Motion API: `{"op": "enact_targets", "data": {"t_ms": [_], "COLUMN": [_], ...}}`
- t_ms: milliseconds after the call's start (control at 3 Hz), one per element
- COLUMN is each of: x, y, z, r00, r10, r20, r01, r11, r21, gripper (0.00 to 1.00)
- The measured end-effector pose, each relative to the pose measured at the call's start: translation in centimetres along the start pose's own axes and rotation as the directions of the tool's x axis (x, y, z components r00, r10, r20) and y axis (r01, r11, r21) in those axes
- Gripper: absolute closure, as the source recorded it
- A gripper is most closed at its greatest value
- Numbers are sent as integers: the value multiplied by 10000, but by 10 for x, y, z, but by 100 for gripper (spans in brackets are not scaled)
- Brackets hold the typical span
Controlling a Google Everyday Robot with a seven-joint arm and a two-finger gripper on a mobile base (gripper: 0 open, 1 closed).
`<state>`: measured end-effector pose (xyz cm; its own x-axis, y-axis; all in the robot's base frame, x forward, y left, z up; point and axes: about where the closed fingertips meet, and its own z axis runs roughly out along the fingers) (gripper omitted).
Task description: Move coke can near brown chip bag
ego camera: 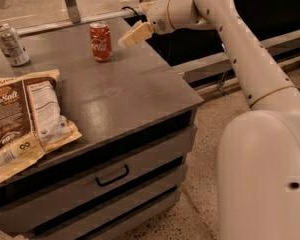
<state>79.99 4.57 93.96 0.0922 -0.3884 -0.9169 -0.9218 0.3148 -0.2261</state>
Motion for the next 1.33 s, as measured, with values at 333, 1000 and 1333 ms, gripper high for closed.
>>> {"op": "enact_targets", "data": {"t_ms": [333,1000,1333], "x": [-6,0,-2], "y": [-4,6,9], "z": [-5,29,55], "r00": [9999,9957,9901], "r10": [-36,409,596], "r20": [146,831,1272], "r01": [36,-381,-540], "r11": [10000,9986,9974], "r21": [-19,-357,-470], "gripper": [0,0,0]}}
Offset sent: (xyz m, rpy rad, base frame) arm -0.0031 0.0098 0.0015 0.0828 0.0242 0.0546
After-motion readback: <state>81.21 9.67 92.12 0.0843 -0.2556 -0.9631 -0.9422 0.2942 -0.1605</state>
